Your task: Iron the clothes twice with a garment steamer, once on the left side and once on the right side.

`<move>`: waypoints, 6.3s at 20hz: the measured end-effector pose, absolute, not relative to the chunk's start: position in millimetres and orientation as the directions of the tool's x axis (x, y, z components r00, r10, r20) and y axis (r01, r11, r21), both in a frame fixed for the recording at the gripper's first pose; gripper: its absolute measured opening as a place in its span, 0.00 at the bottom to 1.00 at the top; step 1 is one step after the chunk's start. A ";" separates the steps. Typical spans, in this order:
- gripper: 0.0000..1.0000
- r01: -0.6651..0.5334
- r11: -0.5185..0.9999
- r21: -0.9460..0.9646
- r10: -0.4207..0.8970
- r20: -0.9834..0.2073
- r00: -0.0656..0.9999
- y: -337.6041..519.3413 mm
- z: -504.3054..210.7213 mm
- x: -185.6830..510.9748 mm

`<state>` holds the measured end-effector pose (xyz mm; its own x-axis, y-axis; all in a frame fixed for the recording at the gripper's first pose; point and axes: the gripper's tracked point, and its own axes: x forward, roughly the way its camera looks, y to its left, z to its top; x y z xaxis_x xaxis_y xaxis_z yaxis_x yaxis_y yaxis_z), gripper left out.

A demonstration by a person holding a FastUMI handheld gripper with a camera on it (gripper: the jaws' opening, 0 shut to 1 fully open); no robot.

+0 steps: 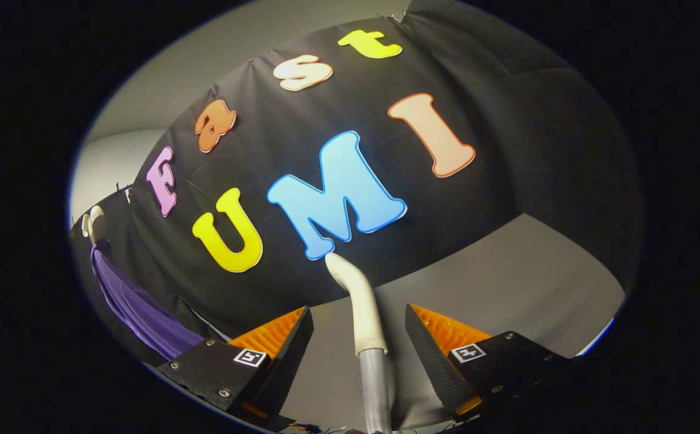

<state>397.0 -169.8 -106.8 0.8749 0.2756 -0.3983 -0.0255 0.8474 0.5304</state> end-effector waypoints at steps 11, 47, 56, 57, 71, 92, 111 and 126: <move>0.95 0.043 0.680 0.732 0.510 -0.514 0.690 -141.5 -174.9 439.1; 0.33 0.045 0.727 0.685 0.336 -0.413 0.846 -60.0 -63.2 289.0; 0.33 0.010 0.788 0.616 0.238 -0.321 0.917 21.9 -21.6 181.7; 0.34 0.004 0.796 0.605 0.233 -0.313 0.921 30.8 -20.0 172.4; 0.34 -0.223 0.918 0.328 0.297 -0.196 0.935 144.7 16.3 115.8; 0.34 -0.235 0.972 0.021 0.236 -0.067 0.969 204.0 37.5 134.6; 0.34 -0.295 0.955 0.010 0.275 -0.397 0.876 189.0 -125.9 92.6; 0.35 -0.284 0.959 -0.004 0.234 -0.557 0.797 169.5 -222.7 70.1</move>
<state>70.1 169.5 -222.7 0.7967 0.2341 -0.5572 -0.2844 0.9587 -0.0037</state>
